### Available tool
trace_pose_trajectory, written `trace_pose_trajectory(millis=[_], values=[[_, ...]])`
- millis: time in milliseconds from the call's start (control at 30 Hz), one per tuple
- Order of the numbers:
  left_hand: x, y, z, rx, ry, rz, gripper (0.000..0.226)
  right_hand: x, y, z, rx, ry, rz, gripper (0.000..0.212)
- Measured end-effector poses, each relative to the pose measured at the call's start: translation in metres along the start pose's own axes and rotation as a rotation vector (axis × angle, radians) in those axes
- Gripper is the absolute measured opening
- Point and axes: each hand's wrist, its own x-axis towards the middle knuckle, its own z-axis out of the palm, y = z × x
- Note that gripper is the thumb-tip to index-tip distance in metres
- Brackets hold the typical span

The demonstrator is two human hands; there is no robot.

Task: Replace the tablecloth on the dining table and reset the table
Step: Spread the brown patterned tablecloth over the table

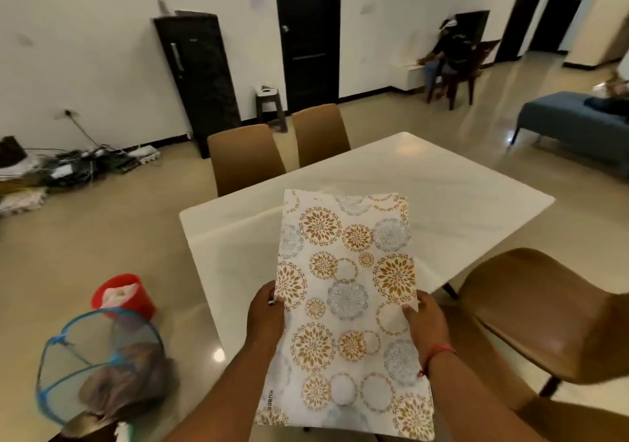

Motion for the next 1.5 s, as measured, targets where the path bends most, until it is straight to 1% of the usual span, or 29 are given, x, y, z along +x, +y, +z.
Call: trace_pose_trajectory(millis=[67,133,200,233,267,300,333,400,433,500,567,633,733,833,900,967,1067,1167,1267,1300,1367,1500], values=[[0.039,-0.001,-0.008,0.085,-0.026,-0.019,0.035,0.027,0.002,0.029,0.038,0.013,0.042,0.038],[0.076,-0.001,-0.017,0.281,-0.081,-0.046,0.029,0.043,0.009,0.053,0.108,0.071,0.114,0.037],[0.112,-0.005,-0.027,0.499,-0.135,-0.077,0.022,0.052,0.009,0.073,0.197,0.161,0.203,0.036],[0.132,-0.007,-0.030,0.553,-0.142,-0.100,0.020,0.058,0.008,0.082,0.232,0.217,0.247,0.037],[0.152,-0.011,-0.034,0.557,-0.137,-0.124,0.019,0.066,0.006,0.093,0.264,0.281,0.294,0.039],[0.173,-0.016,-0.038,0.504,-0.131,-0.180,0.015,0.073,0.004,0.104,0.298,0.335,0.327,0.041],[0.187,-0.016,-0.041,0.378,-0.116,-0.265,0.013,0.078,0.003,0.113,0.307,0.364,0.357,0.042],[0.209,-0.015,-0.046,0.121,-0.075,-0.429,0.015,0.085,0.005,0.136,0.293,0.382,0.413,0.046],[0.219,-0.018,-0.049,0.039,-0.072,-0.481,0.016,0.087,0.008,0.148,0.297,0.384,0.441,0.048],[0.228,-0.024,-0.050,-0.026,-0.100,-0.542,0.017,0.086,0.015,0.166,0.295,0.357,0.488,0.048],[0.229,-0.040,-0.050,-0.021,-0.125,-0.583,0.020,0.085,0.023,0.178,0.258,0.326,0.539,0.046],[0.221,-0.057,-0.049,-0.019,-0.122,-0.622,0.019,0.081,0.024,0.183,0.214,0.318,0.566,0.045],[0.208,-0.070,-0.047,-0.053,-0.103,-0.657,0.019,0.079,0.026,0.185,0.187,0.315,0.583,0.052],[0.203,-0.083,-0.048,-0.093,-0.076,-0.658,0.019,0.084,0.041,0.183,0.151,0.276,0.581,0.051],[0.197,-0.089,-0.047,-0.136,-0.071,-0.640,0.019,0.081,0.043,0.183,0.182,0.253,0.556,0.038],[0.187,-0.090,-0.042,-0.168,-0.058,-0.601,0.025,0.075,0.037,0.181,0.178,0.239,0.507,0.025],[0.170,-0.080,-0.033,-0.210,0.003,-0.503,0.027,0.067,0.025,0.174,0.237,0.219,0.423,0.017],[0.149,-0.065,-0.028,-0.241,0.074,-0.435,0.027,0.064,0.025,0.160,0.331,0.150,0.382,0.026],[0.116,-0.056,-0.025,-0.284,0.132,-0.381,0.032,0.050,0.013,0.138,0.395,0.062,0.341,0.024],[0.108,-0.056,-0.025,-0.287,0.139,-0.370,0.032,0.050,0.010,0.133,0.399,0.063,0.317,0.029],[0.084,-0.051,-0.031,-0.311,0.188,-0.340,0.033,0.041,-0.001,0.125,0.380,-0.004,0.262,0.037],[0.032,-0.055,-0.064,-0.390,0.314,-0.302,0.035,0.014,-0.011,0.132,0.236,-0.168,0.151,0.045]])
